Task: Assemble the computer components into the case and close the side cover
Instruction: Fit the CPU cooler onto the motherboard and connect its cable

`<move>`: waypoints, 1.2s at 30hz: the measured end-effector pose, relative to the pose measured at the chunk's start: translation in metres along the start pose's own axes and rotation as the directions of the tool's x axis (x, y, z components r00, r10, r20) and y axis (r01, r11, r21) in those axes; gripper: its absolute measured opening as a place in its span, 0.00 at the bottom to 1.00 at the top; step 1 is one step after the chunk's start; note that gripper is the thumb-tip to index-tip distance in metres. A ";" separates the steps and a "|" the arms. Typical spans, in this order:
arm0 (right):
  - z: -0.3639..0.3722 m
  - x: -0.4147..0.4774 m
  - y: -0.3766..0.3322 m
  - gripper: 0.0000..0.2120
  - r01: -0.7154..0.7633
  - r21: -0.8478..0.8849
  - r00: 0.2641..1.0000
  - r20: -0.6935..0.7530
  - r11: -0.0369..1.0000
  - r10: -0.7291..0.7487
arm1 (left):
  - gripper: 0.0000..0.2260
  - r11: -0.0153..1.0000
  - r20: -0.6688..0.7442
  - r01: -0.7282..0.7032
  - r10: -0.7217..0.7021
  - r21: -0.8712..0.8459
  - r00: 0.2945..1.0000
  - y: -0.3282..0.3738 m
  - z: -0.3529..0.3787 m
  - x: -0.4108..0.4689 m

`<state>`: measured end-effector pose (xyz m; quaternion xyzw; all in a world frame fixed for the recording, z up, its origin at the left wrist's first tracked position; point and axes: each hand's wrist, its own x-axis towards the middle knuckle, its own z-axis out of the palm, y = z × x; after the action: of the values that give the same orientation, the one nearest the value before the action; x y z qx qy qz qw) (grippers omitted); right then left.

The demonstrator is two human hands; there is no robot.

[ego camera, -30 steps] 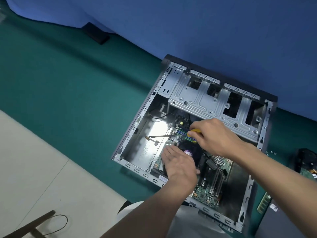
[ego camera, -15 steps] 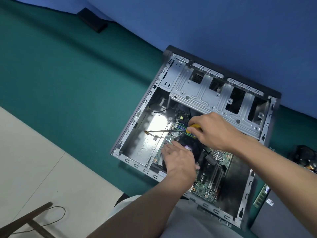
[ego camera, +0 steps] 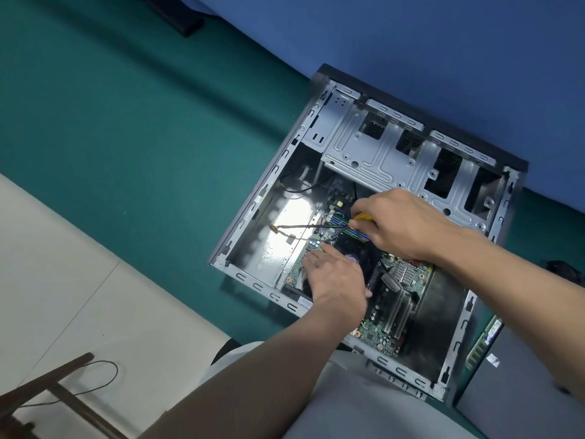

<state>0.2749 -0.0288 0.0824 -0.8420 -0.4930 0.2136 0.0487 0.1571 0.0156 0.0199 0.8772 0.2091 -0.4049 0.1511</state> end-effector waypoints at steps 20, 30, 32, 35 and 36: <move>-0.010 0.027 -0.029 0.16 -0.390 -0.017 0.891 0.245 0.921 0.382 | 0.44 0.999 -0.042 0.016 -0.014 0.042 0.999 0.000 -0.001 -0.004; -0.008 0.021 -0.042 0.13 -0.060 -0.292 0.977 0.178 0.954 0.116 | 0.27 0.992 0.011 -0.025 0.024 0.128 1.000 -0.002 -0.006 -0.008; -0.013 0.030 -0.041 0.17 -0.447 -0.039 0.868 0.224 0.894 0.444 | 0.29 0.995 -0.024 -0.014 0.017 0.099 1.000 -0.003 -0.005 -0.007; -0.022 0.031 -0.039 0.15 -0.501 -0.011 0.786 0.413 0.865 0.460 | 0.32 0.998 -0.070 -0.004 0.008 0.066 0.998 -0.003 -0.004 -0.007; -0.024 0.029 -0.041 0.13 -0.388 -0.087 0.810 0.443 0.917 0.385 | 0.33 0.997 -0.068 0.005 0.000 0.080 0.998 -0.002 -0.004 -0.007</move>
<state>0.2635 0.0199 0.1070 -0.8515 -0.3083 0.4101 -0.1083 0.1544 0.0179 0.0281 0.8956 0.1988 -0.3831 0.1082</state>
